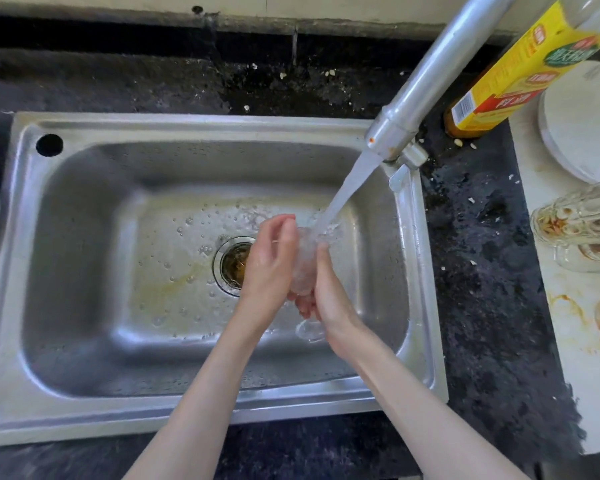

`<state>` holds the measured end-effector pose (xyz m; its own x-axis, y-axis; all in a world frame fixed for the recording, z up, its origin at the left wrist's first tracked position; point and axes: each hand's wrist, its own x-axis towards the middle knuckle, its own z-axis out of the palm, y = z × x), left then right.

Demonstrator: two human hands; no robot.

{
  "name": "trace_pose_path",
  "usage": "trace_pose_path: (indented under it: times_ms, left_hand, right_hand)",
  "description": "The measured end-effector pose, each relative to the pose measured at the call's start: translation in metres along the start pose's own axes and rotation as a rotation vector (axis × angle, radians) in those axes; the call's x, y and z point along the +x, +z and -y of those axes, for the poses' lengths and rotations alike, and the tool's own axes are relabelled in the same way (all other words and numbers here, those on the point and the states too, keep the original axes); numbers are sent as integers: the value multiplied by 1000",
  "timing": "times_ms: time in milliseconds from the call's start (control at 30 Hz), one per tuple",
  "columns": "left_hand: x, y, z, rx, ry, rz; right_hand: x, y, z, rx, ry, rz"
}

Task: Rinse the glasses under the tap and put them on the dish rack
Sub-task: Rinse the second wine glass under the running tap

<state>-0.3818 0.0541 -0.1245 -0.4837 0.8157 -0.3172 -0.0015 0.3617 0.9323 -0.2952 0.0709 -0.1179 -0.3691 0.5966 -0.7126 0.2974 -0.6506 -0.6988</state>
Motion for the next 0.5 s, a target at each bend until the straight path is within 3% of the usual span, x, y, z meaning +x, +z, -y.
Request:
trace_pose_path:
  times_ms: [100, 300, 367, 500]
  left_hand:
    - [2, 0, -4, -27, 9, -47]
    - [-10, -4, -2, -137, 36, 318]
    - [-13, -6, -3, -134, 27, 391]
    - [-14, -4, -7, -25, 51, 272]
  right_hand:
    - [-2, 6, -4, 48, -80, -30]
    - [-1, -12, 3, 268, 91, 70]
    - [0, -16, -2, 247, 72, 91]
    - [-1, -13, -10, 72, -110, 38]
